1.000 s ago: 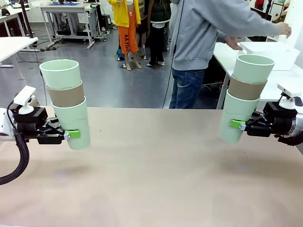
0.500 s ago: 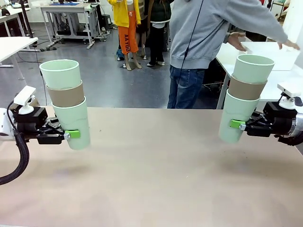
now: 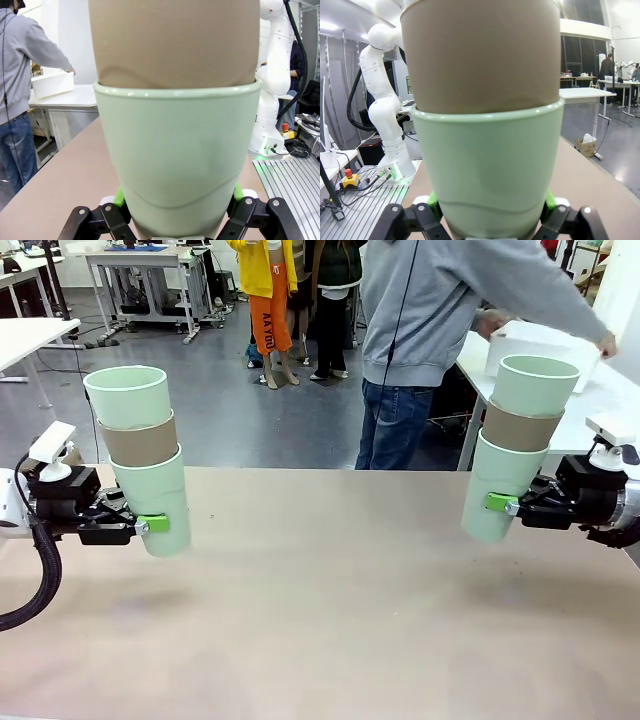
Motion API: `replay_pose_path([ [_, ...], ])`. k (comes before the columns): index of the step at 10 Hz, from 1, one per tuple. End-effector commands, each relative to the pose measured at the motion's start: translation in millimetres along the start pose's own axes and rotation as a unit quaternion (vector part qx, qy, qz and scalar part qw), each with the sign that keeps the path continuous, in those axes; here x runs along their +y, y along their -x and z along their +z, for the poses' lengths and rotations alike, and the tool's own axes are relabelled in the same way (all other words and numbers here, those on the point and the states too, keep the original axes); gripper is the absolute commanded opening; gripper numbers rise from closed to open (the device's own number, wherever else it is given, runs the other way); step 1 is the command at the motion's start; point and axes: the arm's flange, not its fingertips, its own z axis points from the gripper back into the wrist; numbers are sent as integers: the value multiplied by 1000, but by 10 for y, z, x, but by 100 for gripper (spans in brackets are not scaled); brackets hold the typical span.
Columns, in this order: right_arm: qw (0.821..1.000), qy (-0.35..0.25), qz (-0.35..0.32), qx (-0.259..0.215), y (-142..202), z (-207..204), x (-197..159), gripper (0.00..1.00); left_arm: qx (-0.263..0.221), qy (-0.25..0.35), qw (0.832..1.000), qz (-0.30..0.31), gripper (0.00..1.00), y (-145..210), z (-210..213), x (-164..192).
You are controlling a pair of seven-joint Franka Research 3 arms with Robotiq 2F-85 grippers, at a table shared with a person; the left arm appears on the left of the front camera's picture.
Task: Stack the cups and store them in the basket.
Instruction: Place the stack of Reusable plastic cups into the Pantry Basket.
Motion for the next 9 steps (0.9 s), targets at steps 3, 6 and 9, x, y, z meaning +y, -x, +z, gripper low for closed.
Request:
replay_pose_path([
  [3,1000,-1,5,-1,-40,-4,5,85,-3,0,1000,-7,84,-37,9,-2],
  [6,1000,-1,5,-1,-40,-4,5,85,-3,0,1000,-7,84,-37,9,-2],
  [9,1000,-1,5,-1,-40,-4,5,85,-3,0,1000,-7,84,-37,9,-2],
])
